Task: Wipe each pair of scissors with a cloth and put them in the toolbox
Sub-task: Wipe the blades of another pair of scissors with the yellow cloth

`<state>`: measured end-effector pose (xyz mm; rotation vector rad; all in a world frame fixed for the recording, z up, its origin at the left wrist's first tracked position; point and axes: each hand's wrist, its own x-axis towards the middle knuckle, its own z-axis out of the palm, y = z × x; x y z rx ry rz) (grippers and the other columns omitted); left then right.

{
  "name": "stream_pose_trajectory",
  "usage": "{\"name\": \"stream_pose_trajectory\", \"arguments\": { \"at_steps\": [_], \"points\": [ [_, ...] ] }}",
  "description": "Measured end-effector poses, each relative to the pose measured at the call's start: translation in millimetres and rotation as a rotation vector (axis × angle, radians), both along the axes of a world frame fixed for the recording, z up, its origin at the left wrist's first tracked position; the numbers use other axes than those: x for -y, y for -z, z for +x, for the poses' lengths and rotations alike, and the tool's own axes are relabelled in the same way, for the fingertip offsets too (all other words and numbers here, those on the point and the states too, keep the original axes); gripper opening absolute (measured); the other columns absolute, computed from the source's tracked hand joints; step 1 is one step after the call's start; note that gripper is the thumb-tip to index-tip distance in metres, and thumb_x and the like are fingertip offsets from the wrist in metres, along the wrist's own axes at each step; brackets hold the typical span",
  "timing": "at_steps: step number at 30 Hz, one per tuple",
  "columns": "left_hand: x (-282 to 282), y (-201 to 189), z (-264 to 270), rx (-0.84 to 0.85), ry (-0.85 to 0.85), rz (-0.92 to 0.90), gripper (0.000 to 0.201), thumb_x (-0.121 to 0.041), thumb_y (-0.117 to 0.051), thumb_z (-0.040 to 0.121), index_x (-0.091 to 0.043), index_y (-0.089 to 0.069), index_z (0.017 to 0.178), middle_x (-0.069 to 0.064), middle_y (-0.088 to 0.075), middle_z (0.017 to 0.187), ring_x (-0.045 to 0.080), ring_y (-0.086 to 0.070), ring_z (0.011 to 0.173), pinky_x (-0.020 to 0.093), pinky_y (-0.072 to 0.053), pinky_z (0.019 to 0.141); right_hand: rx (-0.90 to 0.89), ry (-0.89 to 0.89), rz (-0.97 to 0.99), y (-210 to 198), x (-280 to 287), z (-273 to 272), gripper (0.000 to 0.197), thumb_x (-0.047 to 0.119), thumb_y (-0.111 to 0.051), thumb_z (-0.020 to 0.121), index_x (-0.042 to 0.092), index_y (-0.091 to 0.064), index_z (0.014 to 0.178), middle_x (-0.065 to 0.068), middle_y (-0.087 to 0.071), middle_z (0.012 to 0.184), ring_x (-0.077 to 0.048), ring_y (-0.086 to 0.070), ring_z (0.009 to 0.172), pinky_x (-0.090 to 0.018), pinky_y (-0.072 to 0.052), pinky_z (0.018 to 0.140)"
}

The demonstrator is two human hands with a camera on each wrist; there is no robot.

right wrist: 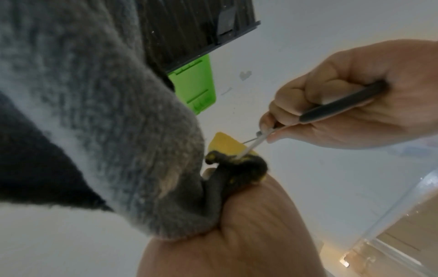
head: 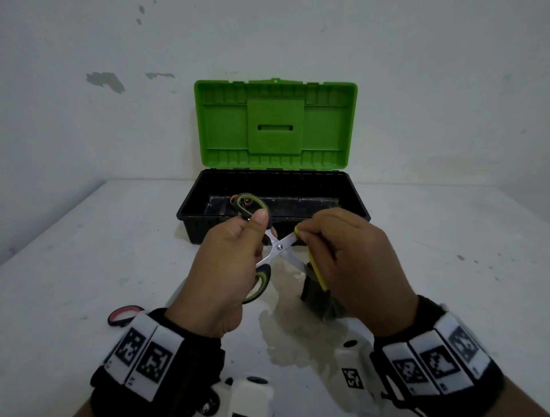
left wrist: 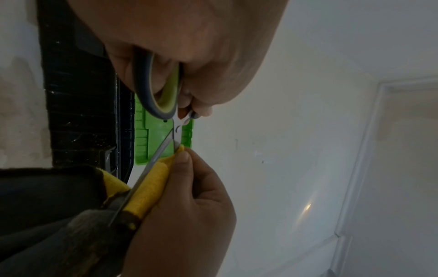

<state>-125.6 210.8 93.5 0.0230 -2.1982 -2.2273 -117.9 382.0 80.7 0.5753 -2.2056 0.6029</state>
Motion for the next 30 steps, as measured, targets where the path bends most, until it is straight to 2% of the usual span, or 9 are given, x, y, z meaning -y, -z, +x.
{"name": "stream_pose_trajectory", "arguments": {
  "at_steps": [4,8,11,14,17,21,23,26,30],
  "points": [
    [0,3,-1,-0.004,0.003,-0.028,0.048,-0.045,-0.054,0.096,-0.001,-0.055,0.078,-0.006,-0.029,0.055,0.013,-0.023,0.053,0.024,-0.022,0.043,-0.002,0.059,-0.047,2,-3,-4,0.011,0.011,-0.062,0.091,0.009,-0.073,0.090,0.000,-0.070,0.086,-0.016,-0.064,0.079,-0.032,-0.054,0.074],
    [4,2,0,0.004,0.022,0.008,0.041,-0.046,-0.056,0.094,-0.009,-0.058,0.077,-0.006,-0.030,0.055,0.013,-0.024,0.053,0.026,-0.020,0.044,-0.003,0.000,-0.018,3,5,2,0.013,0.012,-0.061,0.092,0.008,-0.074,0.094,-0.001,-0.071,0.088,-0.016,-0.064,0.081,-0.028,-0.053,0.077],
    [5,-2,1,0.001,0.053,0.023,0.049,-0.045,-0.056,0.094,0.004,-0.058,0.088,-0.007,-0.028,0.055,0.012,-0.021,0.050,0.024,-0.018,0.043,0.009,0.032,-0.052,1,-6,-1,0.014,0.015,-0.060,0.094,0.010,-0.074,0.095,0.001,-0.071,0.090,-0.014,-0.065,0.084,-0.024,-0.052,0.079],
    [6,-1,0,0.020,0.042,0.002,0.049,-0.046,-0.056,0.093,0.002,-0.059,0.084,-0.009,-0.030,0.053,0.011,-0.023,0.051,0.023,-0.020,0.041,0.018,0.097,-0.054,0,-16,-4,0.013,0.016,-0.062,0.093,0.011,-0.073,0.094,0.002,-0.071,0.090,-0.011,-0.064,0.082,-0.017,-0.048,0.078],
    [7,3,-3,0.061,0.025,0.000,0.052,-0.048,-0.057,0.093,0.004,-0.061,0.091,-0.009,-0.032,0.053,0.012,-0.025,0.051,0.023,-0.023,0.040,0.039,0.133,-0.073,-3,-24,-7,0.007,0.011,-0.068,0.090,0.012,-0.074,0.092,0.002,-0.071,0.087,-0.007,-0.061,0.081,-0.012,-0.044,0.077],
    [11,0,-7,0.145,0.003,0.066,0.039,-0.043,-0.056,0.096,-0.013,-0.061,0.072,-0.006,-0.034,0.055,0.007,-0.026,0.039,0.018,-0.023,0.033,0.038,0.156,-0.143,-9,-31,-2,0.008,0.010,-0.069,0.089,0.014,-0.074,0.094,0.002,-0.072,0.088,-0.005,-0.058,0.085,-0.004,-0.039,0.078],
    [14,-2,-10,0.170,0.013,0.103,0.038,-0.040,-0.056,0.097,-0.016,-0.056,0.068,-0.005,-0.034,0.056,0.005,-0.024,0.035,0.015,-0.020,0.032,0.017,0.071,-0.100,-11,-24,4,0.008,0.010,-0.069,0.089,0.013,-0.074,0.095,0.002,-0.071,0.091,-0.004,-0.059,0.085,-0.007,-0.041,0.080],
    [14,-3,-12,0.200,0.059,0.118,0.033,-0.040,-0.055,0.097,-0.012,-0.062,0.081,-0.004,-0.034,0.057,0.005,-0.024,0.034,0.014,-0.019,0.031,-0.019,-0.065,0.031,-8,-8,8,0.012,0.013,-0.065,0.091,0.010,-0.075,0.097,-0.002,-0.071,0.095,-0.013,-0.063,0.088,-0.020,-0.049,0.082],
    [13,-4,-12,0.206,0.073,0.097,0.031,-0.038,-0.056,0.097,-0.009,-0.065,0.092,-0.005,-0.035,0.055,0.004,-0.027,0.032,0.013,-0.021,0.030,-0.020,-0.102,0.162,-3,1,3,0.017,0.015,-0.060,0.092,0.009,-0.076,0.094,-0.005,-0.072,0.091,-0.019,-0.065,0.082,-0.031,-0.054,0.074]
  ]
}}
